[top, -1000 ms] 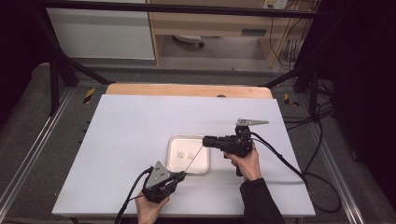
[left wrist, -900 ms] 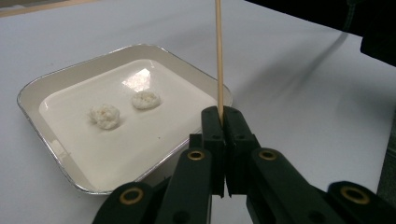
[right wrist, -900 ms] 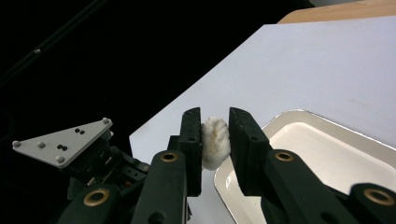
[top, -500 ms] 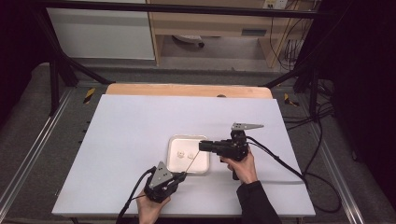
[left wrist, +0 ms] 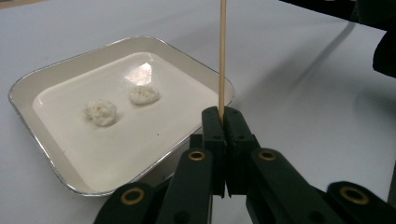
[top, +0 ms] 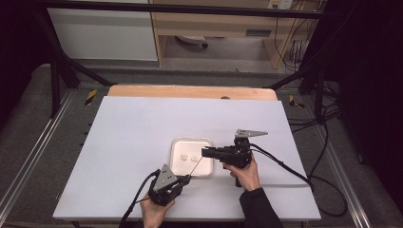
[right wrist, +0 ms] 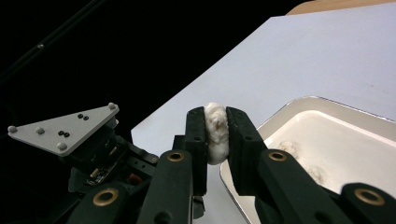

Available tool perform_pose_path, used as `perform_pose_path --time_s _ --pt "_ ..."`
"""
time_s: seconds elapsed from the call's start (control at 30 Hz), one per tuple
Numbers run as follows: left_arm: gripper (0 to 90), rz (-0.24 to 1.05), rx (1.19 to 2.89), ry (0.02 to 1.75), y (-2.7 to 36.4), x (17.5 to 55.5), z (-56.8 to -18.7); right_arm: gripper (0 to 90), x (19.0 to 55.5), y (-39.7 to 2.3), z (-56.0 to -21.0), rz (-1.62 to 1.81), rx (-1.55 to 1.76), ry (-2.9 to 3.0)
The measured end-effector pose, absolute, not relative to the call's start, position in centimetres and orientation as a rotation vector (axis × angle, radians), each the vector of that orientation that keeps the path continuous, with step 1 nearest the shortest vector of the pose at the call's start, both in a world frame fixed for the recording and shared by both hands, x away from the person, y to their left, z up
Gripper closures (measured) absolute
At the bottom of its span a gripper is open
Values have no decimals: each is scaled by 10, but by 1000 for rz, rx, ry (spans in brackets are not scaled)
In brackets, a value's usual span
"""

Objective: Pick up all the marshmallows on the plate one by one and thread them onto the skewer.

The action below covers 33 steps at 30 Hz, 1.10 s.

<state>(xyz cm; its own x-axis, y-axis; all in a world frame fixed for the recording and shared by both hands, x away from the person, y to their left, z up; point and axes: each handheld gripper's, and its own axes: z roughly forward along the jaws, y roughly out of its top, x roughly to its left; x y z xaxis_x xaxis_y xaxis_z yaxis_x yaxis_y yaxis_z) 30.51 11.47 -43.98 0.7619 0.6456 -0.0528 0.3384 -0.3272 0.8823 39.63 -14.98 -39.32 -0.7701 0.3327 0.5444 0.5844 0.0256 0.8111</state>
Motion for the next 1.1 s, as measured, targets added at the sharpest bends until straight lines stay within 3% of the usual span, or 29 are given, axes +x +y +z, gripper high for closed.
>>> perform_pose_path --time_s 0.87,1.1 --pt "887 337 1927 762 108 308 -441 808 388 -146 -400 -1835 -947 -2165" --pt "886 349 1922 774 104 311 -433 795 384 -132 -419 -1728 -914 -2180"
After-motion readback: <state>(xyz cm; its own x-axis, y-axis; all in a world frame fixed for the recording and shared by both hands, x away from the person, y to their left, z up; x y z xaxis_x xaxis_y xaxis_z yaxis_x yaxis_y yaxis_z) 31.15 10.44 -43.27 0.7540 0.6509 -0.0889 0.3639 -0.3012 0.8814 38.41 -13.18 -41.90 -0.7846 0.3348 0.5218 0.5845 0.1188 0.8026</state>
